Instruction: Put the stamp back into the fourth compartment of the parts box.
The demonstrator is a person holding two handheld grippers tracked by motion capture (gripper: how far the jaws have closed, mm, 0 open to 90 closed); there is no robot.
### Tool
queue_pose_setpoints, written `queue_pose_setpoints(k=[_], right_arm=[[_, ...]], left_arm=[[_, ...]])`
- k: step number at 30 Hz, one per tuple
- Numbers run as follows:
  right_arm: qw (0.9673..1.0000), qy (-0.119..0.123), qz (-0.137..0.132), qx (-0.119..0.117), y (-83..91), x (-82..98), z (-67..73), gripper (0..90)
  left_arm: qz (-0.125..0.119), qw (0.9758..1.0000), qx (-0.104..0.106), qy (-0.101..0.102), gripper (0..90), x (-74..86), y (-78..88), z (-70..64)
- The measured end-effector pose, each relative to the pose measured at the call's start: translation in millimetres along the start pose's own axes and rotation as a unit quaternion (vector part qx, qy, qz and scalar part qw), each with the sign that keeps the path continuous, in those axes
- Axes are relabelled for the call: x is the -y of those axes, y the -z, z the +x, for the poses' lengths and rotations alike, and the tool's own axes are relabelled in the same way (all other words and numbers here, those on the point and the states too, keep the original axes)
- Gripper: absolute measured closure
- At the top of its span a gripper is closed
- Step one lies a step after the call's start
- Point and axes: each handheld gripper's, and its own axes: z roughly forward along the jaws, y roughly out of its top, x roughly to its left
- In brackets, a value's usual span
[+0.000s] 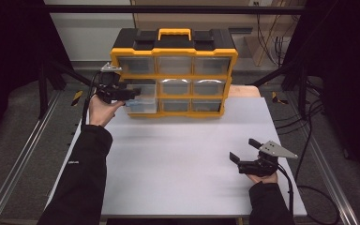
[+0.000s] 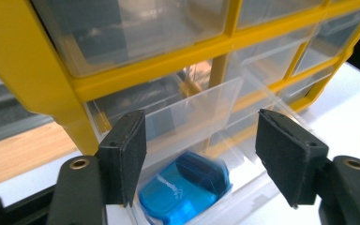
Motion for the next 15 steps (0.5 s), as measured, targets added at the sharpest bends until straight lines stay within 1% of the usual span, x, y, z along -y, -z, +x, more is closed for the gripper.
queue_pose_setpoints(k=[4,6,9,10,12,13,14,15], right_arm=[[1.0,0.0,0.001,0.0,-0.4,0.2,0.4,0.9],[1.0,0.0,0.001,0.0,-0.5,0.2,0.2,0.8],[1.0,-0.001,0.0,0.001,-0.1,0.0,0.1,0.7],[1.0,-0.001,0.0,0.001,-0.1,0.0,0.0,0.7],[1.0,-0.001,0.0,0.001,-0.1,0.0,0.0,0.6],[1.0,-0.001,0.0,0.001,-0.3,0.1,0.0,0.6],[1.0,-0.001,0.001,0.001,-0.3,0.1,0.0,0.6],[1.0,-0.001,0.0,0.001,-0.3,0.1,0.1,0.6]], left_arm=[[-0.029,0.9994,0.018,0.009,29.0,4.6,13.5,-0.9],[-0.046,0.9984,0.031,0.012,26.3,9.0,20.9,-1.8],[-0.066,0.997,0.039,0.005,21.5,15.6,30.0,-4.1],[-0.074,0.9964,0.041,0.002,21.0,18.6,33.4,-4.8],[-0.091,0.9948,0.045,-0.003,17.4,25.9,40.4,-6.1],[-0.099,0.994,0.046,-0.003,15.8,28.9,42.7,-6.3],[-0.111,0.9925,0.051,-0.001,14.9,34.3,46.2,-6.2],[-0.117,0.9917,0.054,-0.001,13.6,37.8,48.2,-5.9]])
